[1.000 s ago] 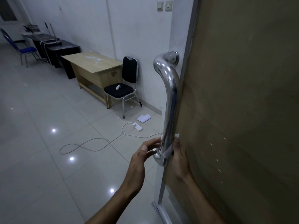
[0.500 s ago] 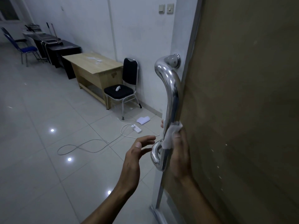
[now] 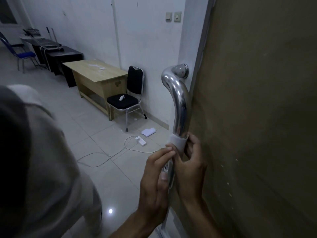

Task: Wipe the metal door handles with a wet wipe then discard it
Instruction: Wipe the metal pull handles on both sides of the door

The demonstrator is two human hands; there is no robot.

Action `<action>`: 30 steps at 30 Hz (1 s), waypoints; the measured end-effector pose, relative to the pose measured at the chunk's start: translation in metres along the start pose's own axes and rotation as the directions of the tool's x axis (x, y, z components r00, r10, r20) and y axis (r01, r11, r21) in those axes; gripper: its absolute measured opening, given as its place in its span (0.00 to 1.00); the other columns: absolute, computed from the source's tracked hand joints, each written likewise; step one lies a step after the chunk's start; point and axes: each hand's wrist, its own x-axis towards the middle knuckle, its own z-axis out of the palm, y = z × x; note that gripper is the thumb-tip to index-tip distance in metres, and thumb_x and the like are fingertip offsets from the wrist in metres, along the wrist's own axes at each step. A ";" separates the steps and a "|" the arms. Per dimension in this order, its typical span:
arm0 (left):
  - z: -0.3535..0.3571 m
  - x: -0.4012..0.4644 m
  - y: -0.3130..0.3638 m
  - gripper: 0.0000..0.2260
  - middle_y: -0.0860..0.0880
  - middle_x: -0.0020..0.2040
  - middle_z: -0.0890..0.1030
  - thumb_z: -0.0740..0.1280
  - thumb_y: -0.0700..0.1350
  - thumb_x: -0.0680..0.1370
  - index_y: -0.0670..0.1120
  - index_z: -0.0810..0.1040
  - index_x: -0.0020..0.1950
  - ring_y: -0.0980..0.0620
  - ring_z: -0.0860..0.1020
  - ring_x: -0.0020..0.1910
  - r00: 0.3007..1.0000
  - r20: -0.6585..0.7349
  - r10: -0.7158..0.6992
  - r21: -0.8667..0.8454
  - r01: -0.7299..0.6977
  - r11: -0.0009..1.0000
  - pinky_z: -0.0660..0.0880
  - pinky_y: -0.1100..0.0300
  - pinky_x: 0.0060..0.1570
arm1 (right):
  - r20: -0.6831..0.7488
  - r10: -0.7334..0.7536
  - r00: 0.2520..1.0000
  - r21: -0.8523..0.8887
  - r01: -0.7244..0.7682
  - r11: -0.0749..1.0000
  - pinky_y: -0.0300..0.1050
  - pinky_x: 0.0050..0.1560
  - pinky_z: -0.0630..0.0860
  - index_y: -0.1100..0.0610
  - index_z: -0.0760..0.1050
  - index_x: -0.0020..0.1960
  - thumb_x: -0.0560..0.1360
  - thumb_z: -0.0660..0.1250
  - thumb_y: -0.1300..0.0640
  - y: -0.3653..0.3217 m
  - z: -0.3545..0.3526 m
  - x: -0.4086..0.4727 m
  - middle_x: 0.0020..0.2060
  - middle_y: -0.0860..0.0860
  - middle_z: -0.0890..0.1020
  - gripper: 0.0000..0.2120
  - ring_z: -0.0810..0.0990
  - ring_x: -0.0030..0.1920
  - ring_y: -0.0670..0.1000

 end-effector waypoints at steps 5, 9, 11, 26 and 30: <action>0.006 -0.002 0.005 0.19 0.59 0.71 0.69 0.50 0.50 0.82 0.51 0.65 0.73 0.54 0.67 0.71 1.000 0.020 -0.019 0.071 0.018 0.997 0.64 0.64 0.68 | 0.022 -0.026 0.999 -0.090 0.028 0.996 0.29 0.53 0.75 0.37 0.67 0.61 0.71 0.66 0.39 -0.001 -0.008 -0.002 0.57 0.31 0.75 0.20 0.77 0.58 0.34; 0.013 0.000 0.011 0.20 0.64 0.72 0.65 0.50 0.48 0.82 0.52 0.65 0.73 0.60 0.63 0.72 0.999 0.021 -0.036 0.148 0.032 0.988 0.59 0.69 0.68 | 0.049 -0.084 0.995 -0.220 0.093 0.971 0.26 0.49 0.74 0.37 0.63 0.67 0.74 0.64 0.38 0.001 -0.010 -0.002 0.57 0.32 0.75 0.24 0.74 0.55 0.27; 0.014 0.004 0.012 0.20 0.68 0.72 0.64 0.50 0.49 0.81 0.55 0.65 0.73 0.61 0.62 0.73 0.996 0.015 -0.088 0.106 0.086 0.991 0.59 0.71 0.68 | 0.071 -0.091 0.993 -0.265 0.107 0.958 0.25 0.49 0.73 0.37 0.62 0.69 0.74 0.63 0.37 0.002 -0.013 -0.002 0.57 0.35 0.76 0.25 0.74 0.54 0.26; 0.014 0.072 0.022 0.27 0.50 0.62 0.79 0.41 0.61 0.80 0.52 0.73 0.63 0.64 0.77 0.59 0.808 0.441 -0.390 -0.234 0.523 0.820 0.72 0.68 0.60 | 0.124 -0.067 0.990 -0.055 0.074 0.996 0.40 0.67 0.70 0.37 0.63 0.72 0.80 0.55 0.50 -0.002 -0.043 -0.020 0.70 0.43 0.73 0.22 0.70 0.70 0.43; 0.009 0.066 -0.004 0.31 0.53 0.59 0.81 0.40 0.64 0.80 0.50 0.76 0.63 0.60 0.76 0.63 0.730 0.508 -0.458 -0.207 0.619 0.757 0.68 0.62 0.67 | 0.097 0.031 0.995 -0.024 -0.029 0.999 0.39 0.65 0.72 0.41 0.65 0.70 0.80 0.56 0.56 0.009 -0.043 -0.029 0.67 0.38 0.74 0.20 0.72 0.68 0.41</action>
